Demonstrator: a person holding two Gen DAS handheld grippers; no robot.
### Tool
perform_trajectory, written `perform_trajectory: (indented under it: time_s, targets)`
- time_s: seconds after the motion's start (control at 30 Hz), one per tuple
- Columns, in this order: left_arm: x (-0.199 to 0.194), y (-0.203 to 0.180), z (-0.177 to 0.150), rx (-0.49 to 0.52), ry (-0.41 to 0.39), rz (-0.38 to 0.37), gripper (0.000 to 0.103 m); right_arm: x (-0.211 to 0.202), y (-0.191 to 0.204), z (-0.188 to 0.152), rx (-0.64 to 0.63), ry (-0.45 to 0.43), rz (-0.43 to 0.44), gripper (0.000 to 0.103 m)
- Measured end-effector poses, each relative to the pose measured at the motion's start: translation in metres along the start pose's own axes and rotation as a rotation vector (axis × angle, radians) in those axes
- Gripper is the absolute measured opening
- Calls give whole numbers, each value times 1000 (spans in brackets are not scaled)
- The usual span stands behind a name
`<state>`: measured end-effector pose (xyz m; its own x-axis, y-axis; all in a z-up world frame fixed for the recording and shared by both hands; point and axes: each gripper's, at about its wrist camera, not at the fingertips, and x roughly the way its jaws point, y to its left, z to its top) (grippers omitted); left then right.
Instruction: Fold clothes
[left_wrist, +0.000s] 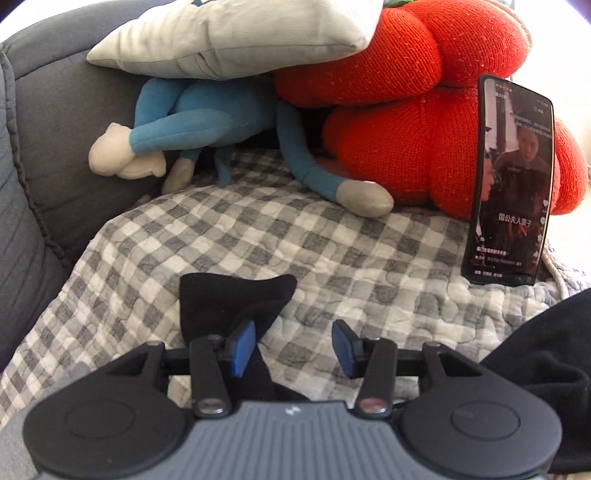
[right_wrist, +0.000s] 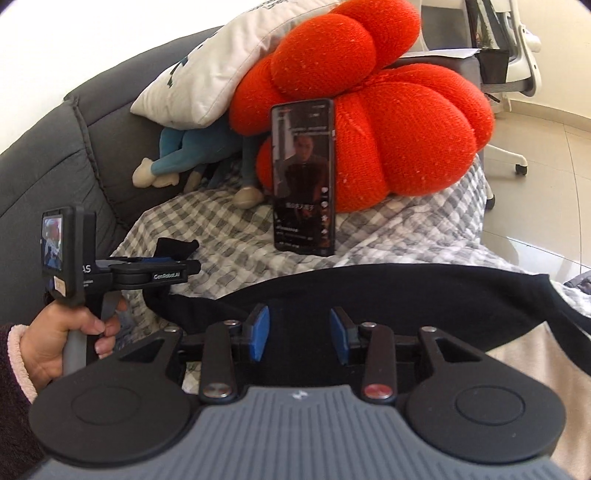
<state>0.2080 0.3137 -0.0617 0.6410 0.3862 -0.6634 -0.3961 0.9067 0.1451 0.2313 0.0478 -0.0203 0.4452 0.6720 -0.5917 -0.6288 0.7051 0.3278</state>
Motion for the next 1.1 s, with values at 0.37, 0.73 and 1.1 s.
perform_trajectory:
  time_s: [0.37, 0.73, 1.1]
  targets:
    - [2, 32, -3, -80, 13, 103, 43, 24, 4, -28, 5, 8, 39, 41]
    - [4, 85, 1, -380, 87, -41, 7, 26, 1, -34, 8, -11, 62, 46]
    - [0, 126, -11, -760, -104, -521, 7, 25, 4, -36, -19, -25, 54, 47]
